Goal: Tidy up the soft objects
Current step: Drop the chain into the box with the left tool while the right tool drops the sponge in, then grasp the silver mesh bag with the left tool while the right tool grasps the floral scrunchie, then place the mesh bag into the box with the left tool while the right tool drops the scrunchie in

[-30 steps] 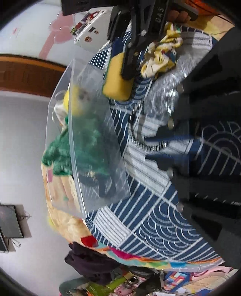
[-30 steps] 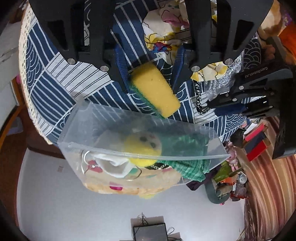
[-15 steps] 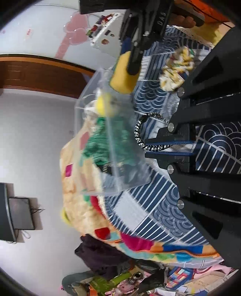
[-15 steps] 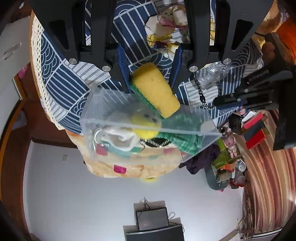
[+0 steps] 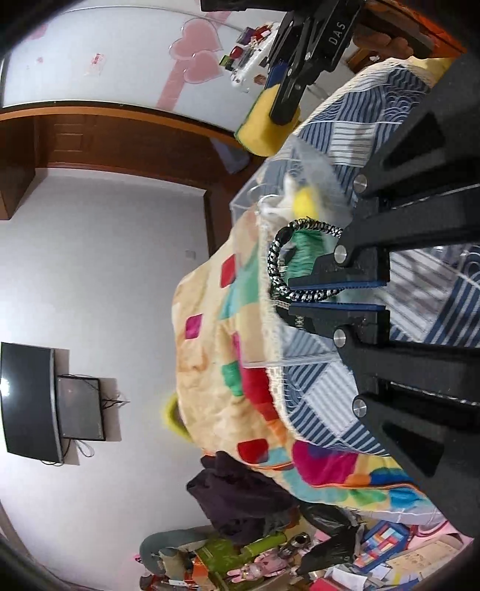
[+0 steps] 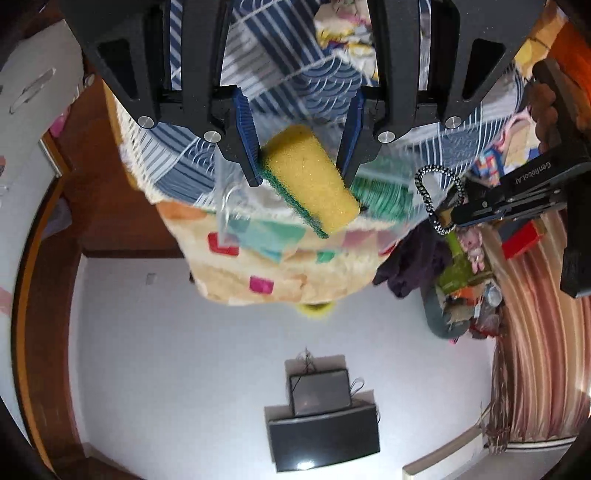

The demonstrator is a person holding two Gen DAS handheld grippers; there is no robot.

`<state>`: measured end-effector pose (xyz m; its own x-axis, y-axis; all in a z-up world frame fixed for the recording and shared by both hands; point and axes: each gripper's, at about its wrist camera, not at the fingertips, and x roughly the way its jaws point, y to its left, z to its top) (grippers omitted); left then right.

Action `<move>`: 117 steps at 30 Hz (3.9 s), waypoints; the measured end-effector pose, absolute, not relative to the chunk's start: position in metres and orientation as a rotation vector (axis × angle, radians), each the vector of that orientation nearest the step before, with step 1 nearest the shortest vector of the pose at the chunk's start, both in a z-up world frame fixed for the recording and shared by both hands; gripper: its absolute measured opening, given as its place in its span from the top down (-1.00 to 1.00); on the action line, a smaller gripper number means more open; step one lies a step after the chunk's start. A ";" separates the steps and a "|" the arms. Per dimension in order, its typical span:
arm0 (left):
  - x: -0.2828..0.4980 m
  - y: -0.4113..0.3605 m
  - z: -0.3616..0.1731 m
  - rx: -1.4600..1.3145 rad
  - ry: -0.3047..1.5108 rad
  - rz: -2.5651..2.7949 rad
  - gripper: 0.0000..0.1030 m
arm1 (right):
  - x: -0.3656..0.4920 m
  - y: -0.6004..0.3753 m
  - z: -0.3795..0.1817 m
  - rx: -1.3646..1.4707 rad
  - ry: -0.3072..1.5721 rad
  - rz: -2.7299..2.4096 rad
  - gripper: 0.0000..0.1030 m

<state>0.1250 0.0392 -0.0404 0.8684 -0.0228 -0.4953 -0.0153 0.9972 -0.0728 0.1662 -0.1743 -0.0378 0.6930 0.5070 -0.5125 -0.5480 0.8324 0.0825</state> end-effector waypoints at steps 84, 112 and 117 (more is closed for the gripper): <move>0.081 -0.003 -0.146 -0.165 0.797 -0.144 -0.31 | 0.136 -0.171 -0.125 -0.134 0.845 0.630 0.24; 0.075 0.016 -0.071 -0.141 0.594 -0.102 0.66 | 0.131 -0.170 -0.071 -0.128 0.670 0.620 0.57; 0.088 0.026 -0.049 -0.115 0.534 -0.069 0.66 | 0.139 -0.163 -0.051 -0.120 0.601 0.624 0.57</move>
